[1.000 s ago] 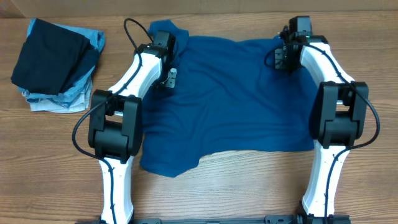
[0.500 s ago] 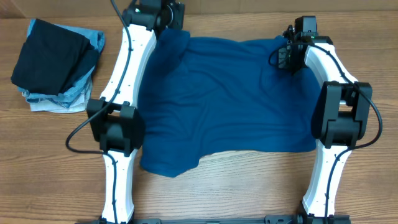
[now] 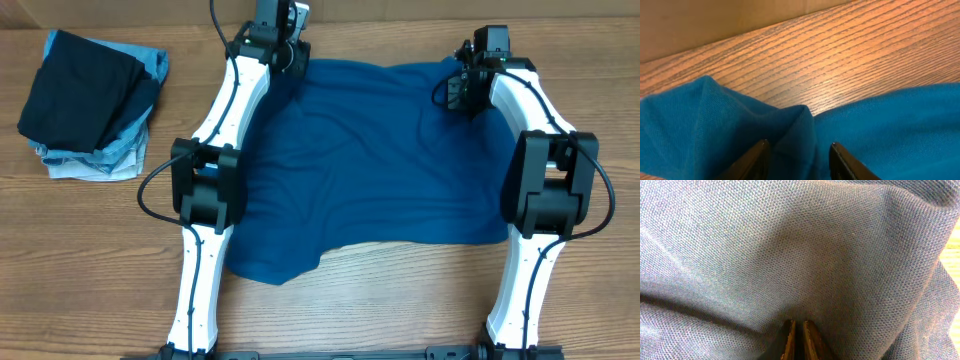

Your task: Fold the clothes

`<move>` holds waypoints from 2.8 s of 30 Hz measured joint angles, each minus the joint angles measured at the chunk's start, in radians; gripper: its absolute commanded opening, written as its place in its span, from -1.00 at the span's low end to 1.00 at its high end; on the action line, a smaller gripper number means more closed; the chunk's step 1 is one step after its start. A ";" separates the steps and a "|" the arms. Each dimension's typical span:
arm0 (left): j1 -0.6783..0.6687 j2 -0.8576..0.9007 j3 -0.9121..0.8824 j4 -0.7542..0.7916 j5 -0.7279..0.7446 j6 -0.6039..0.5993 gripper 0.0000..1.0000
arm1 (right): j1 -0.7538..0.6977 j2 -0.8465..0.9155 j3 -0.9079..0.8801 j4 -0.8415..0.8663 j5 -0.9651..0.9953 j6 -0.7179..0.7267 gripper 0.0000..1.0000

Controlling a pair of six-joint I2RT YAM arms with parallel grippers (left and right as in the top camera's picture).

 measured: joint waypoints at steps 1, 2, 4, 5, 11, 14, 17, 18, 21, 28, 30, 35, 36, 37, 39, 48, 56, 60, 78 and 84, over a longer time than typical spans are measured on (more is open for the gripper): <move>0.000 0.000 0.000 0.000 0.000 0.006 -0.15 | 0.000 0.000 0.000 0.000 0.000 0.000 -0.78; 0.000 0.000 0.000 0.000 -0.003 0.011 -0.15 | 0.000 0.000 0.000 0.000 0.000 0.000 -0.78; 0.000 0.000 0.000 0.005 -0.013 0.026 -0.15 | 0.000 0.000 0.000 0.000 0.000 0.000 -0.78; 0.000 0.000 0.000 0.006 -0.013 0.033 -0.15 | 0.000 0.000 0.000 0.000 0.000 0.000 -0.78; 0.000 0.000 0.000 0.015 -0.016 0.037 -0.06 | 0.000 0.000 0.000 0.001 0.000 0.000 -0.78; 0.000 0.000 0.000 0.022 -0.019 0.042 -0.08 | 0.000 0.000 0.000 0.003 0.000 0.000 -0.78; 0.000 0.000 0.000 0.022 -0.026 0.061 -0.21 | 0.000 0.000 0.000 0.004 0.000 0.000 -0.78; 0.000 0.000 0.000 0.022 -0.027 0.064 -0.28 | 0.000 0.000 0.000 0.004 0.000 0.000 -0.78; 0.000 0.007 0.000 0.021 -0.031 0.068 -0.13 | 0.000 0.000 0.000 0.003 0.000 0.000 -0.78; 0.000 0.047 0.000 0.006 -0.038 0.082 -0.59 | 0.000 0.000 0.000 0.004 -0.001 0.000 -0.78; 0.000 0.047 0.000 0.006 -0.062 0.083 -0.77 | 0.000 0.000 0.000 0.004 0.000 0.000 -0.78; 0.002 0.046 0.000 -0.008 -0.117 0.057 -0.87 | 0.000 0.000 0.000 0.005 0.000 0.000 -0.78; 0.005 0.044 0.000 -0.008 -0.125 0.054 -0.88 | 0.000 0.000 0.000 0.005 0.000 0.000 -0.78; 0.015 0.039 0.000 -0.011 -0.133 0.048 -0.89 | 0.000 0.000 0.000 0.005 -0.001 0.000 -0.78; 0.040 0.020 0.000 -0.025 -0.149 0.024 -0.92 | 0.000 0.000 0.000 0.005 0.000 0.000 -0.78; 0.192 -0.006 0.000 -0.141 -0.175 -0.081 -0.32 | 0.000 0.000 0.000 0.005 0.000 0.000 -0.78; 0.211 -0.009 0.000 -0.199 -0.200 -0.151 -0.30 | 0.000 0.000 0.000 0.008 -0.001 0.000 -0.77; 0.216 -0.119 -0.007 -0.282 -0.231 -0.273 -0.58 | 0.000 0.000 -0.001 0.023 -0.001 0.000 -0.77; 0.223 -0.015 0.000 -0.603 -0.023 -0.338 -0.92 | 0.000 0.001 -0.006 0.037 -0.001 0.000 -0.77; 0.216 -0.002 0.002 -0.639 -0.111 -0.337 -0.92 | 0.000 0.001 -0.006 0.036 -0.001 0.000 -0.76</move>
